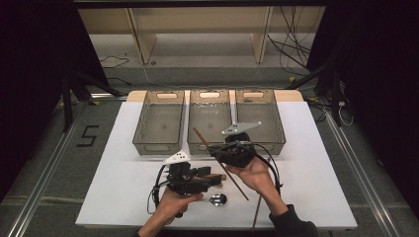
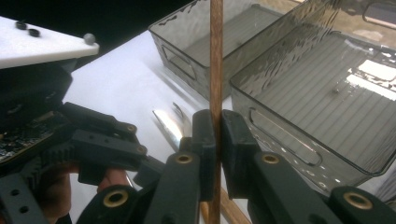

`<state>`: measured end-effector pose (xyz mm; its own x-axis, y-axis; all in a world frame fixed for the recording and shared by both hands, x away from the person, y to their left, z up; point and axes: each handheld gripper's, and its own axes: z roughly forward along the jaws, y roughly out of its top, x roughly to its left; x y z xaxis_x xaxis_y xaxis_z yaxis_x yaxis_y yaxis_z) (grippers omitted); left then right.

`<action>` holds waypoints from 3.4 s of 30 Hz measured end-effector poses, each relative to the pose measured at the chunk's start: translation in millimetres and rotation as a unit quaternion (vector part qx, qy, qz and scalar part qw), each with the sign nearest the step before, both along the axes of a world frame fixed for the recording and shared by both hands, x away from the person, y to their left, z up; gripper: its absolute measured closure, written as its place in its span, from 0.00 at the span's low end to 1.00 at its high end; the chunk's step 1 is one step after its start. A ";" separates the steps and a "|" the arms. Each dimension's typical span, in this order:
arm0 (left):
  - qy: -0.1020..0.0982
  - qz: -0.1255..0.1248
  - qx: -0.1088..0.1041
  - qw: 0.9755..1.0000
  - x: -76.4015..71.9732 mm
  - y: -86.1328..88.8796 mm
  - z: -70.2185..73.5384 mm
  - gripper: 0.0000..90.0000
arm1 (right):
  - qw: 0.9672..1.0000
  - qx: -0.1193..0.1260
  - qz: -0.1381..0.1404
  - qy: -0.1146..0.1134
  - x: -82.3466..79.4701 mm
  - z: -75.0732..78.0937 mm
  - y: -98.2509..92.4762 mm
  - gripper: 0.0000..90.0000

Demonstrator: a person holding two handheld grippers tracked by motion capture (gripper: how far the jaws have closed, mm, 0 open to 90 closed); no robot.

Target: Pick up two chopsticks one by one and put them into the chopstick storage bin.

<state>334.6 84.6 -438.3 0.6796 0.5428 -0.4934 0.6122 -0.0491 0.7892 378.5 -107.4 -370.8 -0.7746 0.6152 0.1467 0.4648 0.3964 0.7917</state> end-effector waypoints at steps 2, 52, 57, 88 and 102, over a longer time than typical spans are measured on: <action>0.000 -0.003 -0.009 1.000 1.1 -2.5 1.5 0.46 | 1.000 0.004 0.002 -0.002 -1.1 0.3 0.1 0.95; 0.043 0.020 -0.024 0.999 40.2 46.5 30.7 0.94 | 0.999 0.034 -0.017 -0.038 -31.1 1.3 -54.0 0.52; 0.043 0.025 0.000 0.999 52.5 65.2 45.7 0.94 | 0.999 0.012 -0.046 -0.021 -35.0 -17.4 -72.3 0.44; 0.058 0.080 0.097 0.990 135.9 132.4 115.4 0.94 | 0.997 -0.020 -0.072 0.018 -43.8 -59.1 -98.3 0.30; 0.091 0.115 0.107 0.983 177.8 133.2 103.4 0.94 | 0.997 -0.021 -0.067 0.018 -48.1 -62.4 -100.1 0.28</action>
<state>512.5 217.8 -335.0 0.4382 0.7761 -0.4536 0.7564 -0.0457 0.6525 330.4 -207.5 -433.2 -0.6792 0.7196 0.1447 0.5440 0.3612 0.7574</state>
